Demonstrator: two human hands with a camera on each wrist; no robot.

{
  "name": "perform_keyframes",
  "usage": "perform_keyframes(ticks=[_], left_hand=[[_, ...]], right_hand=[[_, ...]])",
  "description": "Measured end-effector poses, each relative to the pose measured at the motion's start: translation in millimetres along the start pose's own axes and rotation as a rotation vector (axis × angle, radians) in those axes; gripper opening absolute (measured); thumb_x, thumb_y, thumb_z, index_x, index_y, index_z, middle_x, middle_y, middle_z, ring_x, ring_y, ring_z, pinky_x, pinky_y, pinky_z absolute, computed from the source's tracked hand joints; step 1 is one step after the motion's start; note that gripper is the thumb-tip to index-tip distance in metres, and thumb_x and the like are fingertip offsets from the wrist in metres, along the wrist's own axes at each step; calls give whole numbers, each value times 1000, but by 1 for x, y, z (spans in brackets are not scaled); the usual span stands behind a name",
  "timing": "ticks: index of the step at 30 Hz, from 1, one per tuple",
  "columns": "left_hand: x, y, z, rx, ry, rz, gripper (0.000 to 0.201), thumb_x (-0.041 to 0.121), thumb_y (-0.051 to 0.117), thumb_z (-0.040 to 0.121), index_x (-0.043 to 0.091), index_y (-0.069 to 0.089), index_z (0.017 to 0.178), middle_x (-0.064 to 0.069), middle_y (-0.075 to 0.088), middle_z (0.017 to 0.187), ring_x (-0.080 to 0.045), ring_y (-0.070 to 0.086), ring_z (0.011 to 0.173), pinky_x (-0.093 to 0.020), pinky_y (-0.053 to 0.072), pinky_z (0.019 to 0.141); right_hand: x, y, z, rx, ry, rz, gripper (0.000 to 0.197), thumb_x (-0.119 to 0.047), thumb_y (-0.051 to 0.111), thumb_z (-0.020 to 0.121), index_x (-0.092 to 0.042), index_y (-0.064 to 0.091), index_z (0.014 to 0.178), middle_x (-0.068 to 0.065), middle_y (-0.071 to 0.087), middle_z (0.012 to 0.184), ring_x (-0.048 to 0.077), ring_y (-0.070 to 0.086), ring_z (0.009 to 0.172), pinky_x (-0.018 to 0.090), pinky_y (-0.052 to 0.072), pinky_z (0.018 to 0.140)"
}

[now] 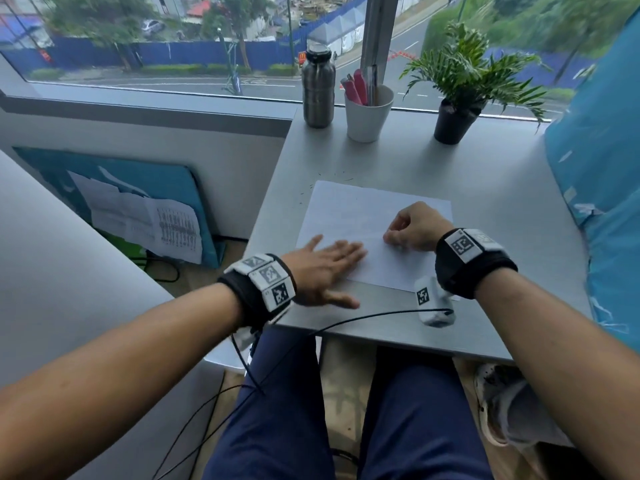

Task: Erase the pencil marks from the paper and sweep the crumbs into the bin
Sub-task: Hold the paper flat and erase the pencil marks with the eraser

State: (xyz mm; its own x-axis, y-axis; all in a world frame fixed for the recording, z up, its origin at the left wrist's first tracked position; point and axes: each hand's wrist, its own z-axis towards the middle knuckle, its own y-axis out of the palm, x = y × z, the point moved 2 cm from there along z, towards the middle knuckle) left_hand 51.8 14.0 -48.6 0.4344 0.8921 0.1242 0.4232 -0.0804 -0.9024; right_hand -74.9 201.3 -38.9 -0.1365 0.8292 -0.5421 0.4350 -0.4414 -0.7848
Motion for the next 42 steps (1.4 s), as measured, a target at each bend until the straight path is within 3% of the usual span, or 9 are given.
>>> perform_keyframes(ticks=[3, 10, 13, 17, 20, 26, 33, 37, 42], left_hand=[[-7, 8, 2, -19, -33, -51, 92, 73, 31, 89, 25, -13, 154, 5, -22, 159, -12, -17, 147, -47, -10, 118], [-57, -7, 1, -31, -415, 32, 103, 81, 21, 84, 13, -14, 153, -3, -19, 161, -19, -13, 149, -50, -8, 119], [-26, -18, 13, 49, -190, 67, 102, 79, 24, 85, 13, -12, 154, -4, -20, 160, -20, -13, 149, -48, -7, 119], [25, -4, 25, -55, 194, 46, 89, 73, 28, 89, 25, -9, 154, 4, -19, 160, -13, -17, 147, -41, -14, 115], [4, -3, 34, -42, 125, -38, 85, 69, 30, 92, 27, -10, 154, 5, -20, 160, -13, -18, 147, -44, -13, 117], [-59, -30, 51, -12, -363, -5, 99, 76, 24, 88, 12, -11, 154, -5, -18, 161, -21, -11, 149, -44, -8, 120], [-25, -24, 72, -61, 27, 23, 102, 81, 31, 82, 24, -13, 154, 7, -22, 159, -12, -20, 146, -44, -14, 117], [-60, -44, 93, -45, -175, -43, 88, 74, 27, 90, 28, -12, 154, 7, -20, 160, -15, -13, 149, -48, -9, 117], [-82, -60, 99, -17, -541, 70, 106, 82, 23, 83, 9, -6, 154, -7, -10, 162, -24, -6, 150, -48, -8, 119]], right_hand=[[1, -1, 1, -4, -10, 16, 11, -23, 76, 77, -17, 69, 70, -1, 70, 68, 9, 61, 55, 22, 46, 67], [2, -2, 1, -18, -12, 29, 10, -23, 77, 78, -15, 72, 77, -5, 69, 66, 6, 60, 55, 20, 43, 58], [2, -3, 3, -30, -10, 39, 10, -23, 77, 77, -15, 72, 74, -2, 70, 68, 8, 61, 55, 20, 43, 58], [2, -3, 3, -25, -13, 28, 12, -23, 78, 77, -19, 69, 70, -5, 67, 65, 5, 59, 55, 18, 41, 54], [2, -2, 3, -20, -9, 23, 10, -23, 78, 77, -19, 70, 72, -3, 67, 68, 5, 58, 58, 18, 40, 54], [3, -1, 2, -13, 15, 24, 10, -26, 76, 78, -21, 69, 73, -4, 66, 71, 10, 59, 66, 20, 42, 60], [3, -2, 5, -24, -6, 13, 8, -27, 76, 76, -21, 71, 75, -1, 68, 74, 13, 60, 70, 22, 43, 69], [2, -1, 6, -47, 11, 9, 8, -25, 74, 79, -18, 73, 80, -1, 68, 77, 14, 60, 75, 23, 44, 70], [3, -2, 8, -62, 23, 0, 10, -26, 73, 79, -16, 73, 83, -1, 69, 79, 14, 62, 74, 22, 45, 67]])
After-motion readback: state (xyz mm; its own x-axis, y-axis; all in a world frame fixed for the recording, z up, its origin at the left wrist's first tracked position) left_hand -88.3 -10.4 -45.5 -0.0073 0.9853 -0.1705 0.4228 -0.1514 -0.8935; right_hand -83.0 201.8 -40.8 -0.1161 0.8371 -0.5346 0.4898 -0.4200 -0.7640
